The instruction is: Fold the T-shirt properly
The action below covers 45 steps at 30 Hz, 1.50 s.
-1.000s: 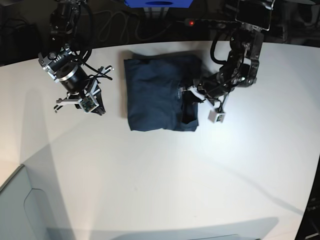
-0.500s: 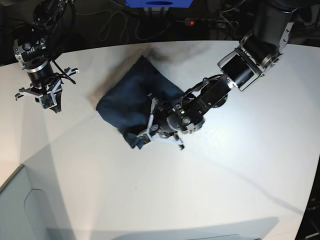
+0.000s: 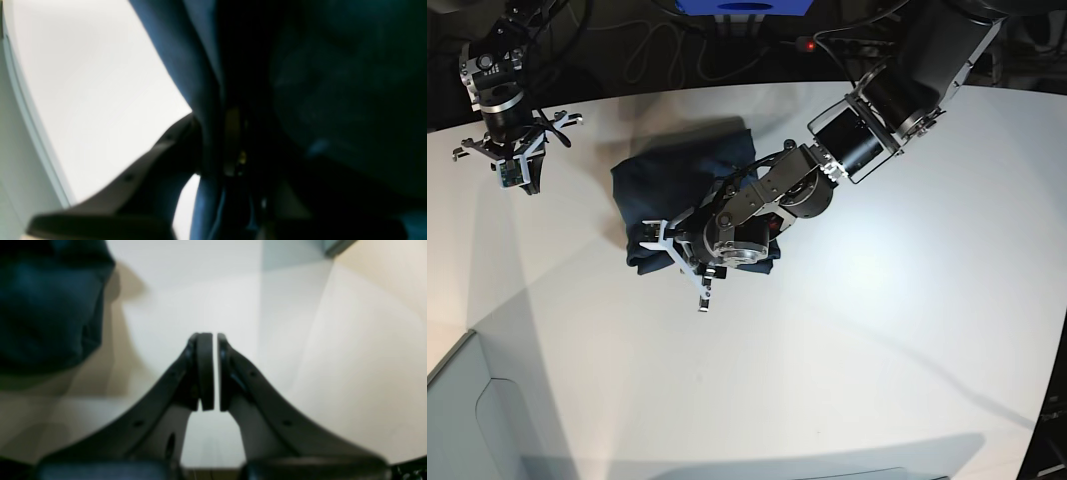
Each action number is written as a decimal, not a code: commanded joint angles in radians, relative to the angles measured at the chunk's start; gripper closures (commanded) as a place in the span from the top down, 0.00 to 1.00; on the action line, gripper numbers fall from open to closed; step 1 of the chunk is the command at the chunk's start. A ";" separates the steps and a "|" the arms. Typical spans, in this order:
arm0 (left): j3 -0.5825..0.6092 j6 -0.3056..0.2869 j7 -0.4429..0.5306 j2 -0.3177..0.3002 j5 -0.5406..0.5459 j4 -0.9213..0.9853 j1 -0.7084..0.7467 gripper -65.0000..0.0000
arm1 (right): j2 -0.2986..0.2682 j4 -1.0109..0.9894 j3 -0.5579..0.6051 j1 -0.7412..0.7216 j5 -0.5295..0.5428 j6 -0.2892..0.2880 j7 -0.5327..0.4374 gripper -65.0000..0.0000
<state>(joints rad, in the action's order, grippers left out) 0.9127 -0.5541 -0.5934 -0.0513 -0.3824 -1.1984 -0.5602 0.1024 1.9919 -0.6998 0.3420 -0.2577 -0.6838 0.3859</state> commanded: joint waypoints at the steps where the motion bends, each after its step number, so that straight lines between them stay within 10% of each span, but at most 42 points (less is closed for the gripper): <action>1: -0.007 0.006 0.010 0.008 -0.011 -0.024 -0.030 0.20 | -0.003 0.027 -0.002 -0.004 0.018 -0.014 -0.031 0.00; 6: -0.014 0.009 0.019 -0.003 -0.013 -0.073 -0.034 0.45 | -0.002 0.030 -0.001 0.009 0.018 -0.014 -0.031 0.00; 16: -0.327 0.009 0.022 -0.045 -0.005 -0.455 0.015 0.44 | 0.018 0.036 0.078 0.010 0.018 -0.014 -0.031 0.00; 25: -0.781 0.013 0.022 -0.227 0.000 -0.690 0.320 0.44 | 0.012 -0.021 0.222 -0.056 0.018 -0.014 -0.031 0.00; 34: -1.257 0.007 0.013 -0.195 0.165 -0.708 0.647 0.44 | 0.010 -0.193 0.280 -0.097 0.018 -0.014 -0.031 0.00; 45: -1.473 0.009 0.011 -0.193 0.388 -0.706 0.802 0.44 | 0.010 -0.271 0.319 -0.056 0.022 -0.014 -0.040 0.00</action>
<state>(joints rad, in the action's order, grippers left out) -0.5533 -0.5514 -0.6025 -0.2325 -0.0063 -1.8877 0.2436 0.1162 1.7023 -0.3809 0.2867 -0.2527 -0.6834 0.3626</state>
